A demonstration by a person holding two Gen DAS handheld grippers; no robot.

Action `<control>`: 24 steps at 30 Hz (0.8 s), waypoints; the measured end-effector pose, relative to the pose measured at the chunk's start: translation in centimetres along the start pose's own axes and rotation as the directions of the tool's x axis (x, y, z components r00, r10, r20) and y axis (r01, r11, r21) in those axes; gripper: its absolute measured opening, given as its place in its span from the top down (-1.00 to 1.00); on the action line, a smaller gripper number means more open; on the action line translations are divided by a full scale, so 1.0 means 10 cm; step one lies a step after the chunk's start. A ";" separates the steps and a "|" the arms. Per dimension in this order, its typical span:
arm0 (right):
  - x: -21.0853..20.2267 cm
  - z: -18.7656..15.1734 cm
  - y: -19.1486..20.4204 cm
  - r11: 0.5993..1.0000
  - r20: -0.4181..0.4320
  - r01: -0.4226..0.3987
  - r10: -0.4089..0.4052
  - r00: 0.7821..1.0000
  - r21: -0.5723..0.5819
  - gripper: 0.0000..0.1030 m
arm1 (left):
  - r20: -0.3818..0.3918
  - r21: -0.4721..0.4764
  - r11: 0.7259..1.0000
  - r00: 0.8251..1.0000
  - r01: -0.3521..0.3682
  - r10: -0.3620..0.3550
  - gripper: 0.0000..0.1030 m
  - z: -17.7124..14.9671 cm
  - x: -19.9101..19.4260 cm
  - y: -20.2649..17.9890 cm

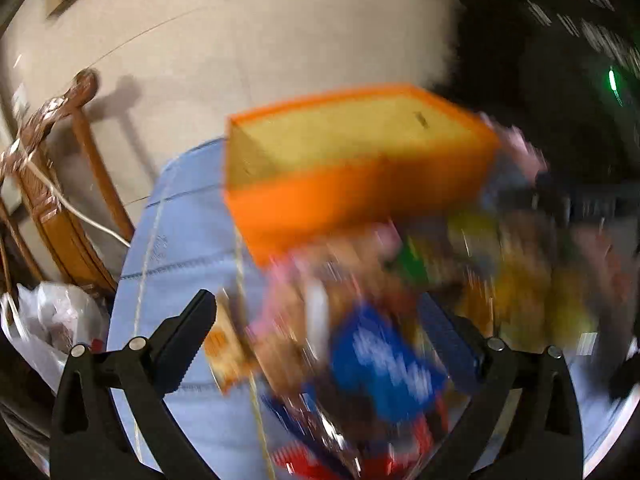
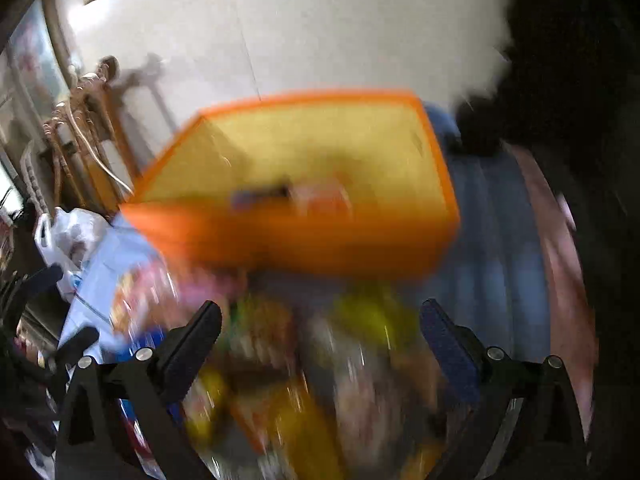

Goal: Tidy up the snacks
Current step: 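Drop blue bag and bread bun into the orange box with both tools, then grasp blue cookie bag with left tool while right tool grasps yellow bag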

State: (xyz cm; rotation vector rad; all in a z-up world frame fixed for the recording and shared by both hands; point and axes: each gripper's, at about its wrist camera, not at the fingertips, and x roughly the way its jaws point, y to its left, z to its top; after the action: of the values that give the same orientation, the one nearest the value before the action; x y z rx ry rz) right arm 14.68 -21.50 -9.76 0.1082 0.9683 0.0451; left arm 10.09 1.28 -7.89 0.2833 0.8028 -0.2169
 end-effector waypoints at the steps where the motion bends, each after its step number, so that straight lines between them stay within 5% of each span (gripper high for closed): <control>1: 0.03 -0.21 -0.08 0.998 -0.021 0.010 -0.008 1.000 0.056 -0.93 | -0.011 0.031 0.999 1.000 0.010 -0.010 -0.92 -0.10 0.04 -0.08; 3: 0.20 -0.46 -0.05 1.000 -0.104 0.013 -0.012 0.995 0.011 -0.93 | -0.113 0.069 0.991 0.987 0.119 -0.110 -0.92 -0.32 0.26 -0.18; 9: 0.49 -0.68 0.22 0.978 -0.045 0.120 -0.129 0.991 -0.171 -0.84 | -0.087 0.044 0.975 0.973 0.218 -0.214 -0.92 -0.47 0.47 -0.04; 10: 0.46 -0.73 0.23 0.973 -0.027 0.135 -0.142 0.989 -0.188 -0.42 | -0.083 0.053 0.974 0.973 0.219 -0.214 -0.85 -0.50 0.47 -0.05; 13: 0.33 -0.76 0.22 0.985 -0.026 0.102 -0.106 0.994 -0.136 0.01 | -0.082 0.076 0.969 0.970 0.234 -0.227 -0.28 -0.61 0.44 -0.07; 16: 0.13 -0.75 0.22 0.983 -0.004 0.114 -0.116 0.993 -0.143 0.18 | -0.104 -0.025 0.961 0.955 0.275 -0.276 0.15 -0.65 0.41 0.09; 24: -0.60 -0.50 0.28 0.990 0.109 0.064 -0.050 0.993 -0.125 0.28 | -0.056 0.033 0.957 0.956 0.290 -0.287 0.30 -0.57 -0.12 0.05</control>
State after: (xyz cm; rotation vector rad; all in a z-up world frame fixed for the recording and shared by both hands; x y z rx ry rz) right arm 7.15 -18.89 -7.36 -0.0357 0.8595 0.0483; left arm 5.53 3.71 -10.70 0.2100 0.8902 -0.5033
